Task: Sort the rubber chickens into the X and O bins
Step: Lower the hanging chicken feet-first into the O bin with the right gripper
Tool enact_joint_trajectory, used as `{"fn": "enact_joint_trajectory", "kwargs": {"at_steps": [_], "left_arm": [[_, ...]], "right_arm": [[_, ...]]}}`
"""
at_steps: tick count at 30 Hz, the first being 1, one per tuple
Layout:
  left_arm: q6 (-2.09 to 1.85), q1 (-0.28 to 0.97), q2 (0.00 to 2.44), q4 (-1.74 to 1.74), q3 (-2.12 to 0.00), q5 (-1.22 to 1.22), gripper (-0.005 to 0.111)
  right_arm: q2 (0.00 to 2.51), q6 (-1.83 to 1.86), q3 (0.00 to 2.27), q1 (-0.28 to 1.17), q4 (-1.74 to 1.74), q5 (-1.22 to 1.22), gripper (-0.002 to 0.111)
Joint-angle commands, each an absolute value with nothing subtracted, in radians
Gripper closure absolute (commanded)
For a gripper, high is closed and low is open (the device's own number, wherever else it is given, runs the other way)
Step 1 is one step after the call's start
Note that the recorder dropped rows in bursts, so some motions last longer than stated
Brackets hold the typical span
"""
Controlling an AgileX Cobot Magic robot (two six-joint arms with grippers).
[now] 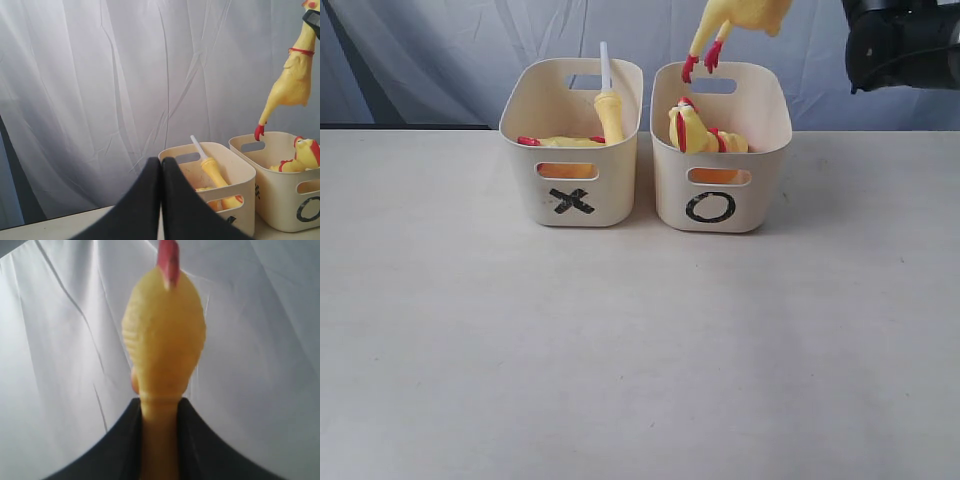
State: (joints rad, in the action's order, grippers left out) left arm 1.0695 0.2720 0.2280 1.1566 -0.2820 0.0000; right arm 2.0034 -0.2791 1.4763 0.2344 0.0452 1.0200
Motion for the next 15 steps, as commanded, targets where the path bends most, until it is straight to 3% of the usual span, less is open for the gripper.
{"fn": "enact_joint_trajectory", "kwargs": {"at_steps": [1,15], "left_arm": [[1.072,0.271,0.221,1.149,-0.279,0.008,0.107],[1.072,0.271,0.221,1.149,-0.279,0.008,0.107]], "right_arm": [[2.047,-0.274,1.551,0.255,0.027,0.995,0.109],[2.196,-0.232,1.676,0.269,0.0,0.937,0.109]]}}
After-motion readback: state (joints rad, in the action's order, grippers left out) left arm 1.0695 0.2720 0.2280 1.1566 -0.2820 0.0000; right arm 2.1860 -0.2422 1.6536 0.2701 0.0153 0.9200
